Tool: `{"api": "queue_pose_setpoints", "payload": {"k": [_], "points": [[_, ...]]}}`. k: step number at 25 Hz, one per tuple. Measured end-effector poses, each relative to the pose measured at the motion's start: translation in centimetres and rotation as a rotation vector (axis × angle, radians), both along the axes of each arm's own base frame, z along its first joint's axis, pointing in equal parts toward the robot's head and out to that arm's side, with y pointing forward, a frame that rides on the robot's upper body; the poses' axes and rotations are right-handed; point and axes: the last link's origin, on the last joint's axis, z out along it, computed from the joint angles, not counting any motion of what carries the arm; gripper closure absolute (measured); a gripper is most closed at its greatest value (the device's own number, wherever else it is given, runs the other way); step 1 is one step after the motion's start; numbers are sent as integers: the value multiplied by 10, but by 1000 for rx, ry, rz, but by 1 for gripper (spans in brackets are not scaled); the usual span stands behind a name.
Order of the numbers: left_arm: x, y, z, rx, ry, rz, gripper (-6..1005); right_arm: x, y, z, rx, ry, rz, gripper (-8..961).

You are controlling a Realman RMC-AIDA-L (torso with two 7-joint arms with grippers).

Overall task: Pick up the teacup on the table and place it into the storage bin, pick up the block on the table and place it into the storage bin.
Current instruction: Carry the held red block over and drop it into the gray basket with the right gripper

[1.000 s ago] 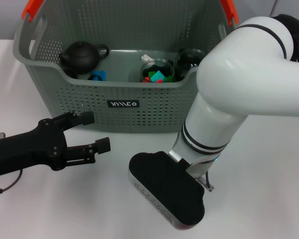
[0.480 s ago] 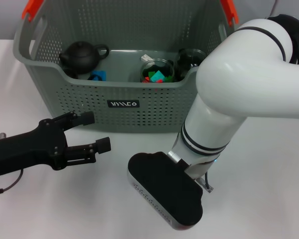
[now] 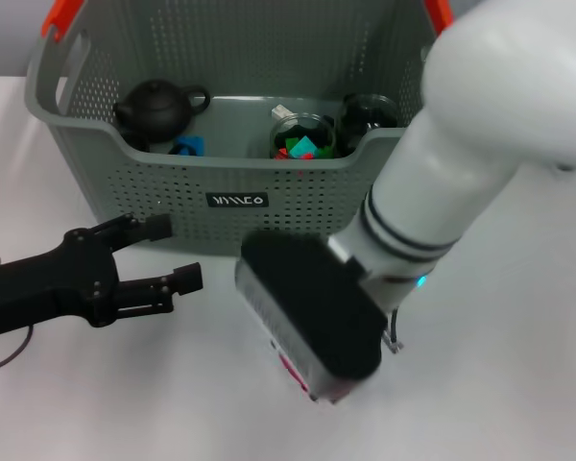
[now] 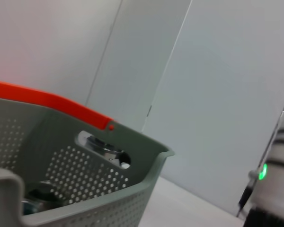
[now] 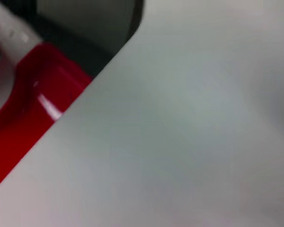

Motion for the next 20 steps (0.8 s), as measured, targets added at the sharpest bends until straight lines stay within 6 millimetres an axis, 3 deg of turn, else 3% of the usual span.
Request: {"api": "queue_pose_setpoints", "payload": {"k": [4, 14, 20], "points": [[-5, 1, 3, 7, 23, 18, 37, -15, 11, 21, 60, 95, -126, 252], [-18, 6, 10, 3, 130, 53, 37, -45, 33, 98, 148, 361, -396, 253], [-22, 7, 13, 13, 143, 70, 37, -76, 65, 153, 320, 610, -466, 252]]}}
